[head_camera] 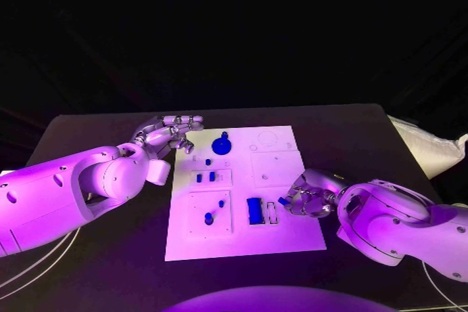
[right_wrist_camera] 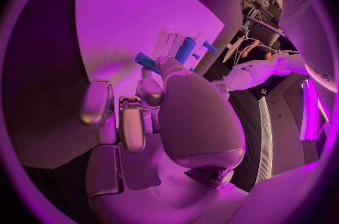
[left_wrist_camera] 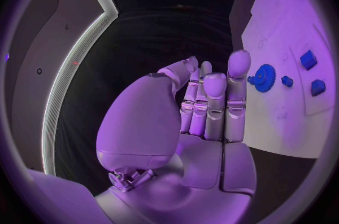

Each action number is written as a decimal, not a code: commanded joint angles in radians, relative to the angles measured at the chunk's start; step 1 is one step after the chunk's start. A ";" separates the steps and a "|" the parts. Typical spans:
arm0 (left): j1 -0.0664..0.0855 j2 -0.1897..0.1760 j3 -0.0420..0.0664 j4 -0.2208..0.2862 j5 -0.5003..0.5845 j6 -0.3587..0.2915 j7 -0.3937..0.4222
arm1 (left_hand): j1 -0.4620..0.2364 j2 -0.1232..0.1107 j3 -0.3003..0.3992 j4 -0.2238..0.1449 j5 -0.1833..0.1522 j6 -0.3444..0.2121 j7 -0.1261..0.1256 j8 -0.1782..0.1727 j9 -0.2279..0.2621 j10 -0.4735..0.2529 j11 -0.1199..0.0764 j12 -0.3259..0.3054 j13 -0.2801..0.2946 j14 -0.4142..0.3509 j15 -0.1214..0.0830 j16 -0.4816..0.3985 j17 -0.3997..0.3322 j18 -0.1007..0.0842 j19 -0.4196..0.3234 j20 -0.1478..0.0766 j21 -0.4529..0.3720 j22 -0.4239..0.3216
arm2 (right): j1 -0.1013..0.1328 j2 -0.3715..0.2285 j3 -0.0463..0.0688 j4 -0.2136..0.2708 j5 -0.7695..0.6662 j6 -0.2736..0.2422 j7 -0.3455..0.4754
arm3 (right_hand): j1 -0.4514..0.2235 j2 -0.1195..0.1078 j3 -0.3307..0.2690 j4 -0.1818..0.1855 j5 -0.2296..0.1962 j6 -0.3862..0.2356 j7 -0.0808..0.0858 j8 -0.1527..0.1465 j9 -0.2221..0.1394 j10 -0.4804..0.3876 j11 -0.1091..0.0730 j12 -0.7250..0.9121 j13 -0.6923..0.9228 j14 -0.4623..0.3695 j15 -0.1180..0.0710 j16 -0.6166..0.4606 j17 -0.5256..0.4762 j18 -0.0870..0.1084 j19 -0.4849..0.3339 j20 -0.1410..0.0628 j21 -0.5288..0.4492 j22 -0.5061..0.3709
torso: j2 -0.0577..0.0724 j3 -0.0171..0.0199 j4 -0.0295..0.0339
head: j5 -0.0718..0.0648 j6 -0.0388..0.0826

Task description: Assemble the parts on the task board

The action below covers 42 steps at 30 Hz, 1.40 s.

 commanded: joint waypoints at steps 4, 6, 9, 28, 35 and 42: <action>0.000 0.001 0.001 0.003 -0.005 0.017 0.006 | -0.003 0.008 -0.004 -0.001 -0.001 -0.006 -0.001 0.003 -0.001 -0.008 0.002 0.002 0.001 -0.008 -0.002 -0.004 -0.001 0.019 -0.007 -0.001 -0.003 -0.001 | 0.000 0.015 0.000 -0.003 0.084 0.026 0.010 | -0.025 -0.005 0.002 0.008 0.000 0.007 0.001 0.005 0.003 0.006 0.004 0.005 0.004 0.079 0.004 0.006 0.152 -0.014 0.004 -0.002 0.003 0.001 | -0.001 -0.0010 0.0009 | 0.001 -0.001; 0.000 0.001 0.001 0.004 -0.005 0.017 0.006 | -0.003 0.008 -0.004 -0.001 -0.001 -0.006 -0.001 0.003 -0.001 -0.008 0.002 0.002 0.001 -0.008 -0.002 -0.004 -0.001 0.019 -0.007 -0.001 -0.003 -0.001 | 0.000 0.024 0.000 -0.008 0.088 0.045 0.003 | -0.039 -0.006 -0.002 0.015 -0.001 0.009 0.001 0.006 0.004 0.008 0.004 0.008 0.007 0.079 0.004 0.006 0.151 -0.014 0.004 -0.001 0.004 0.001 | 0.000 -0.0012 0.0008 | 0.002 -0.001; 0.000 0.001 0.001 0.005 -0.005 0.018 0.006 | -0.003 0.008 -0.004 -0.001 -0.001 -0.006 -0.001 0.003 -0.001 -0.008 0.002 0.002 0.001 -0.008 -0.002 -0.004 -0.001 0.019 -0.007 -0.001 -0.003 -0.001 | -0.002 0.038 0.000 -0.014 0.087 0.059 -0.009 | -0.062 -0.006 -0.011 0.026 -0.003 0.013 -0.001 0.008 0.007 0.014 0.003 0.017 0.014 0.079 0.004 0.006 0.151 -0.014 0.005 -0.001 0.004 0.002 | 0.000 -0.0006 0.0003 | 0.004 -0.001; 0.000 0.000 0.001 0.006 -0.005 0.021 0.003 | -0.003 0.008 -0.004 -0.001 -0.001 -0.006 -0.001 0.003 -0.001 -0.008 0.002 0.002 0.001 -0.008 -0.002 -0.004 -0.001 0.019 -0.007 -0.001 -0.003 -0.001 | -0.005 0.084 -0.001 -0.033 0.019 0.112 -0.043 | -0.149 0.013 -0.060 0.029 -0.009 0.044 -0.016 0.024 0.025 0.053 -0.008 0.103 0.083 0.082 -0.005 0.015 0.166 -0.017 0.016 -0.007 0.014 0.019 | 0.000 0.0007 -0.0007 | 0.007 -0.003; 0.000 0.000 0.001 0.006 -0.005 0.022 0.002 | -0.002 0.009 -0.005 -0.002 -0.001 -0.006 -0.001 0.004 -0.001 -0.009 0.002 0.004 0.001 -0.008 -0.003 -0.004 -0.003 0.020 -0.007 -0.001 -0.005 -0.002 | -0.006 0.089 -0.001 -0.036 0.008 0.113 -0.044 | -0.151 0.015 -0.063 0.029 -0.011 0.046 -0.017 0.026 0.027 0.056 -0.009 0.110 0.089 0.082 -0.006 0.015 0.166 -0.017 0.017 -0.008 0.014 0.019 | 0.000 0.0006 -0.0006 | 0.007 -0.003; 0.000 0.000 0.001 0.005 -0.005 0.023 0.001 | -0.002 0.009 -0.005 -0.002 -0.001 -0.006 -0.001 0.004 -0.001 -0.009 0.002 0.004 0.001 -0.008 -0.003 -0.004 -0.003 0.020 -0.007 -0.001 -0.005 -0.002 | -0.006 0.092 -0.001 -0.036 -0.006 0.110 -0.044 | -0.208 0.024 -0.104 0.034 -0.093 0.050 -0.018 0.029 0.034 0.061 -0.009 0.120 0.102 0.082 -0.007 0.016 0.169 -0.017 0.018 -0.011 0.014 0.021 | 0.000 0.0006 -0.0007 | 0.008 -0.004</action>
